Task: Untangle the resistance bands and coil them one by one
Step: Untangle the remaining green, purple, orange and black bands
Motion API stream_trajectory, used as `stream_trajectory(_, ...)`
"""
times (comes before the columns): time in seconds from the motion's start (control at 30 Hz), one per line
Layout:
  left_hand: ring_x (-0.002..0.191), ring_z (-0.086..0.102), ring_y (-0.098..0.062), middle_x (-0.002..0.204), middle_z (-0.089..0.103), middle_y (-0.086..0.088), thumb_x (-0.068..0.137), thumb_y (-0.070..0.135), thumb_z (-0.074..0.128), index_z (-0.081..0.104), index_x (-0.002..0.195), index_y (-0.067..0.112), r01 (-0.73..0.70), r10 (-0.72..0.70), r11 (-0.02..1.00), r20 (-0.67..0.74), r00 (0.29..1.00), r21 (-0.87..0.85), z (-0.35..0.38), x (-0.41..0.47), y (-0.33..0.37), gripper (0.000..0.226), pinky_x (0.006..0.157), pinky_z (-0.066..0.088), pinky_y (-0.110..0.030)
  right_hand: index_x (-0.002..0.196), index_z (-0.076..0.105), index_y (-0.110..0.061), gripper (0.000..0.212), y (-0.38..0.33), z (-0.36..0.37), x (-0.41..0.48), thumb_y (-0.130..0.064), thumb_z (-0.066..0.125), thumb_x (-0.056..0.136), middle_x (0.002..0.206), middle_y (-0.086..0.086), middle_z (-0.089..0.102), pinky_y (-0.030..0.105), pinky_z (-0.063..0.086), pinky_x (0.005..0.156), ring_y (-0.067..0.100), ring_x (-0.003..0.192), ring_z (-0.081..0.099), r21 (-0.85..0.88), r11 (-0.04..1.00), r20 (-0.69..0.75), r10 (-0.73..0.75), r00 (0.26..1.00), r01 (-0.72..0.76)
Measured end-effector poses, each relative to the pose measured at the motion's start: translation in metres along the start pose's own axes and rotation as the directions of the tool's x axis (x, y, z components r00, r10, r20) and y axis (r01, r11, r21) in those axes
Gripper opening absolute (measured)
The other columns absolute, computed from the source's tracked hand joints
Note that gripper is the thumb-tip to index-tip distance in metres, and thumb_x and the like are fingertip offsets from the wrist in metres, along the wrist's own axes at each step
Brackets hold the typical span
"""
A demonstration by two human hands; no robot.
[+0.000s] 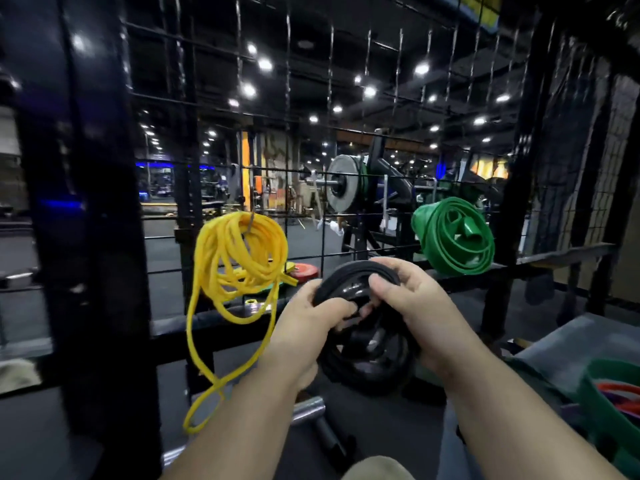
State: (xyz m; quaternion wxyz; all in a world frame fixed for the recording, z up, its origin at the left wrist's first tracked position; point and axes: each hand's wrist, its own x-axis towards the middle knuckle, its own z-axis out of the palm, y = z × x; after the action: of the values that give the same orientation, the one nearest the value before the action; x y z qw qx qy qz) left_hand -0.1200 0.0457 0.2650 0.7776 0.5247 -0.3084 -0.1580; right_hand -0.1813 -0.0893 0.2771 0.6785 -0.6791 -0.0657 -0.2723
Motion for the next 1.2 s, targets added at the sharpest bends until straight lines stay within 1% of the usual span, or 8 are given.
stream_trajectory(0.13,0.057,0.056,-0.016,0.061,0.063,-0.001,0.069,0.01,0.075,0.07,0.085,0.015,-0.09,0.094,0.995,-0.094,0.991,0.052,-0.014,-0.007,0.019,0.018,0.052,0.046,-0.025,0.124,0.056,-0.006,0.028,0.0,0.022,0.014,-0.01,0.057,0.096,0.065,0.009,0.061,0.032,0.052,0.066,0.02,0.065,0.059,0.025,1.0,0.035,0.004,0.999,-0.005)
stream_trajectory(0.33,0.082,0.07,-0.019,0.088,0.074,-0.004,0.068,0.014,0.076,0.059,0.108,0.012,-0.199,0.201,0.979,-0.044,0.979,0.047,-0.034,-0.023,0.048,0.043,0.071,0.056,-0.032,0.126,0.055,-0.01,0.031,-0.018,0.05,0.04,-0.012,0.057,0.096,0.063,0.005,0.057,0.031,0.046,0.063,0.018,0.06,0.053,0.048,0.999,0.116,-0.022,0.993,0.017)
stream_trajectory(0.43,0.074,0.067,-0.009,0.076,0.071,0.007,0.083,0.01,0.068,0.059,0.1,0.013,-0.314,0.342,0.92,-0.09,0.935,0.237,-0.038,-0.024,0.067,0.019,0.071,0.056,-0.032,0.123,0.053,-0.01,0.031,-0.03,0.066,0.051,-0.011,0.058,0.093,0.064,0.004,0.055,0.031,0.046,0.061,0.017,0.058,0.051,0.144,0.989,0.166,-0.054,0.985,0.03)
stream_trajectory(0.5,0.082,0.067,-0.012,0.086,0.07,0.006,0.076,0.028,0.069,0.058,0.102,0.021,-0.338,0.427,0.847,-0.146,0.892,0.41,-0.039,-0.021,0.082,0.029,0.079,0.057,-0.038,0.117,0.055,-0.011,0.023,-0.041,0.078,0.06,-0.009,0.058,0.094,0.066,0.002,0.059,0.029,0.048,0.058,0.014,0.056,0.055,0.193,0.981,0.159,-0.068,0.985,0.036)
stream_trajectory(0.6,0.084,0.061,-0.001,0.093,0.063,0.013,0.079,0.033,0.071,0.048,0.107,0.032,-0.247,0.501,0.748,-0.281,0.819,0.616,-0.043,-0.012,0.101,0.036,0.07,0.049,-0.024,0.121,0.053,-0.007,0.032,-0.051,0.094,0.078,-0.014,0.064,0.092,0.072,0.0,0.066,0.031,0.051,0.059,0.012,0.059,0.062,0.169,0.985,0.134,-0.065,0.989,0.042)
stream_trajectory(0.7,0.086,0.062,-0.011,0.1,0.061,0.006,0.08,0.031,0.065,0.043,0.11,0.028,-0.166,0.543,0.688,-0.349,0.764,0.706,-0.056,-0.003,0.111,0.038,0.074,0.052,-0.033,0.12,0.048,-0.005,0.041,-0.051,0.11,0.092,-0.019,0.07,0.089,0.072,0.003,0.066,0.035,0.054,0.063,0.014,0.06,0.062,0.054,0.998,0.074,-0.048,0.996,0.044)
stream_trajectory(0.93,0.084,0.065,-0.025,0.11,0.054,-0.001,0.079,0.03,0.059,0.032,0.108,0.032,-0.016,0.482,0.657,-0.402,0.778,0.754,-0.078,0.01,0.107,0.04,0.074,0.056,-0.048,0.107,0.048,-0.017,0.033,-0.038,0.122,0.103,-0.033,0.069,0.088,0.095,0.008,0.065,0.047,0.056,0.086,0.024,0.087,0.066,-0.306,0.951,-0.052,-0.051,0.997,0.033)
stream_trajectory(1.2,0.088,0.053,-0.022,0.108,0.043,0.003,0.085,0.033,0.051,0.039,0.111,0.031,0.105,0.562,0.459,-0.38,0.735,0.882,-0.084,0.008,0.1,0.028,0.068,0.045,-0.037,0.098,0.05,-0.027,0.036,-0.029,0.127,0.103,-0.051,0.069,0.078,0.102,0.005,0.061,0.053,0.053,0.09,0.028,0.1,0.063,-0.33,0.944,-0.042,-0.018,0.999,0.004)
